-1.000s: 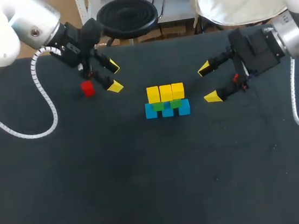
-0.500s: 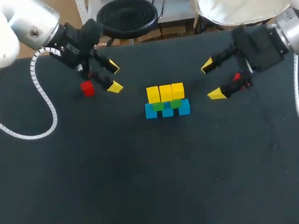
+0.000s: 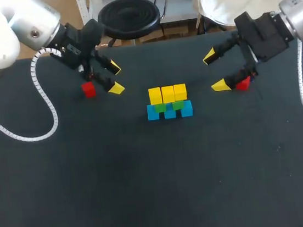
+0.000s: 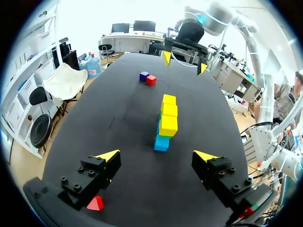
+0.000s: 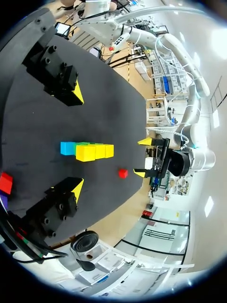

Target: Place the blue cubes, place green cubes on the blue cubes, place the yellow cubes on the green cubes, then place the red cubes on the yellow cubes, and place purple cube on the red cubes.

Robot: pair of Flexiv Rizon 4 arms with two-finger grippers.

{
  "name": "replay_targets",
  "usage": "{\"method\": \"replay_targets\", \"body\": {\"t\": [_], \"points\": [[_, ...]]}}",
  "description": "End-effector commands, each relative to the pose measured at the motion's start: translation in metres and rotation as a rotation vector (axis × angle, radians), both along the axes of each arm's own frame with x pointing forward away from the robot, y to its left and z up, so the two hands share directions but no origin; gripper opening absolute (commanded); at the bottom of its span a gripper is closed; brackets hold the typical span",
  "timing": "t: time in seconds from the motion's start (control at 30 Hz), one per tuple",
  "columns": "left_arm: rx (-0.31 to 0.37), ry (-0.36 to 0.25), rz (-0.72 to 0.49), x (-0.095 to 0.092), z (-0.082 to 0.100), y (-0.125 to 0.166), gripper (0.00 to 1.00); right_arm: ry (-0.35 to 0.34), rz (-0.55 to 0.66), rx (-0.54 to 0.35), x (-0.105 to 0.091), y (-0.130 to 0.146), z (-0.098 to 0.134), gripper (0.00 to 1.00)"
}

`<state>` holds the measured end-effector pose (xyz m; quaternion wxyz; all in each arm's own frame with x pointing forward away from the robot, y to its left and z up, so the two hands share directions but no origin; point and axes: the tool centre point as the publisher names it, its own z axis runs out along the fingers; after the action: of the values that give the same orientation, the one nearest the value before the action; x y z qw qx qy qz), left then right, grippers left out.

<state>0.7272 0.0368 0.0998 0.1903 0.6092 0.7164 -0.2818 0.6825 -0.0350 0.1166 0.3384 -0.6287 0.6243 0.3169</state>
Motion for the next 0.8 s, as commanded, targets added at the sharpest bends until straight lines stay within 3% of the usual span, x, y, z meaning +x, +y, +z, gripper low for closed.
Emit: {"method": "replay_targets", "body": {"t": [0.03, 0.2, 0.23, 0.37, 0.57, 0.6, 0.67, 0.8], "points": [[-0.002, -0.003, 0.001, -0.001, -0.001, 0.001, 1.0, -0.003, -0.005, -0.004, -0.004, -0.001, 0.002, 1.0], [-0.002, -0.003, 0.001, -0.001, -0.001, 0.001, 1.0, -0.003, -0.005, -0.004, -0.004, -0.001, 0.002, 1.0], [-0.035, -0.014, 0.021, 0.002, 0.001, 0.003, 1.0, -0.003, -0.005, -0.004, -0.004, -0.001, 0.002, 1.0], [-0.064, -0.003, 0.074, 0.014, 0.003, 0.016, 1.0, -0.003, -0.005, -0.004, -0.004, -0.001, 0.002, 1.0], [-0.037, -0.056, 0.157, 0.022, -0.002, 0.04, 1.0, -0.003, -0.005, -0.004, -0.004, -0.001, 0.002, 1.0], [-0.051, -0.052, 0.161, 0.024, -0.005, 0.045, 1.0, -0.003, -0.005, -0.004, -0.004, -0.001, 0.002, 1.0], [-0.003, -0.052, 0.2, 0.03, -0.013, 0.054, 1.0, -0.003, -0.005, -0.004, -0.004, -0.001, 0.002, 1.0], [0.026, -0.04, 0.217, 0.033, -0.025, 0.063, 1.0, -0.003, -0.005, -0.004, -0.004, -0.001, 0.002, 1.0]]}}
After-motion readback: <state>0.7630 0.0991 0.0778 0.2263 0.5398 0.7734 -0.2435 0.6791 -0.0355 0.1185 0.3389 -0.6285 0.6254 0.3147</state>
